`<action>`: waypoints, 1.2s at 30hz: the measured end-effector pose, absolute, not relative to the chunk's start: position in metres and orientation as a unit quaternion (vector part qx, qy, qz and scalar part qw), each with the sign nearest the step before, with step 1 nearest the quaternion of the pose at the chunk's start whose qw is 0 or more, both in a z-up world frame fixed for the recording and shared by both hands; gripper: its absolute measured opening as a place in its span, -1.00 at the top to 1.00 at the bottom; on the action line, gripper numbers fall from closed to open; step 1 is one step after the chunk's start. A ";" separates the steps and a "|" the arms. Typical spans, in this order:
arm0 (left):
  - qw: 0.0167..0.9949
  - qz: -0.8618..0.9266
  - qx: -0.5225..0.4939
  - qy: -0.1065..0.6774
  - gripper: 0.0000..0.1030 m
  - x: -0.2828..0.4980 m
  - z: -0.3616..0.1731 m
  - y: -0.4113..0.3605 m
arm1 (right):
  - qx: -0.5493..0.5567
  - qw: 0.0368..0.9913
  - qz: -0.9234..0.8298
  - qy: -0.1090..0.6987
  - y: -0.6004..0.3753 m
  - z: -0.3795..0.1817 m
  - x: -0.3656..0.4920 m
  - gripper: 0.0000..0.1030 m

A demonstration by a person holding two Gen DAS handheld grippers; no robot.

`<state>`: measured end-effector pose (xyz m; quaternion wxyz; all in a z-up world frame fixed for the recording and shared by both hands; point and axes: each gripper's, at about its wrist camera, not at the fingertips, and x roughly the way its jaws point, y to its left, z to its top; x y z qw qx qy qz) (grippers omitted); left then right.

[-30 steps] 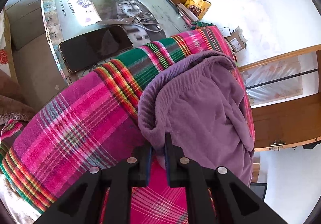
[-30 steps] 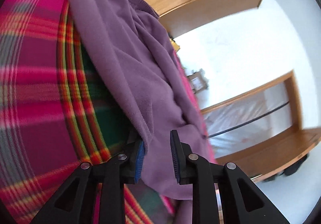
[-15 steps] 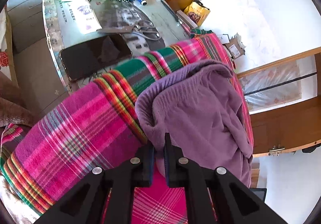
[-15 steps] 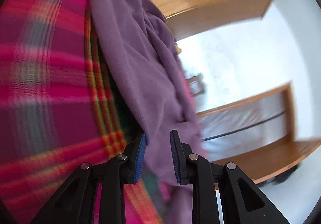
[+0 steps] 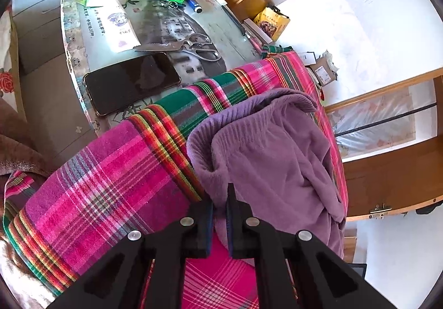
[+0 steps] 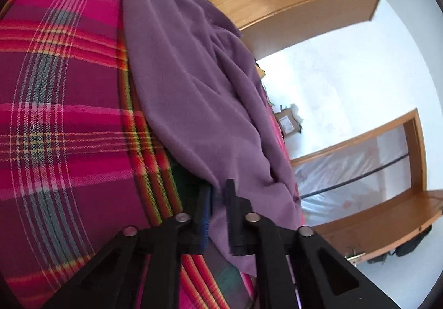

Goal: Fold clothes

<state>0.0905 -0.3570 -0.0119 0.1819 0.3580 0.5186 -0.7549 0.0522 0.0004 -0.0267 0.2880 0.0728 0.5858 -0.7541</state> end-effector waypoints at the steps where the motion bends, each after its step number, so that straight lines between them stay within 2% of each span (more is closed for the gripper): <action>1: 0.182 -0.755 0.358 0.519 0.86 0.090 -0.012 -0.357 | 0.071 0.290 -0.751 0.589 0.000 -0.028 0.054 0.95; 7: 0.178 -0.758 0.358 0.516 0.86 0.091 -0.010 -0.359 | 0.098 0.309 -0.757 0.568 0.002 -0.014 0.055 0.95; 15: 0.168 -0.764 0.354 0.512 0.86 0.099 -0.007 -0.358 | 0.123 0.337 -0.787 0.501 0.015 0.014 0.081 0.95; 36: 0.163 -0.765 0.348 0.516 0.87 0.157 -0.015 -0.360 | 0.168 0.351 -0.788 0.477 0.025 0.006 0.129 0.95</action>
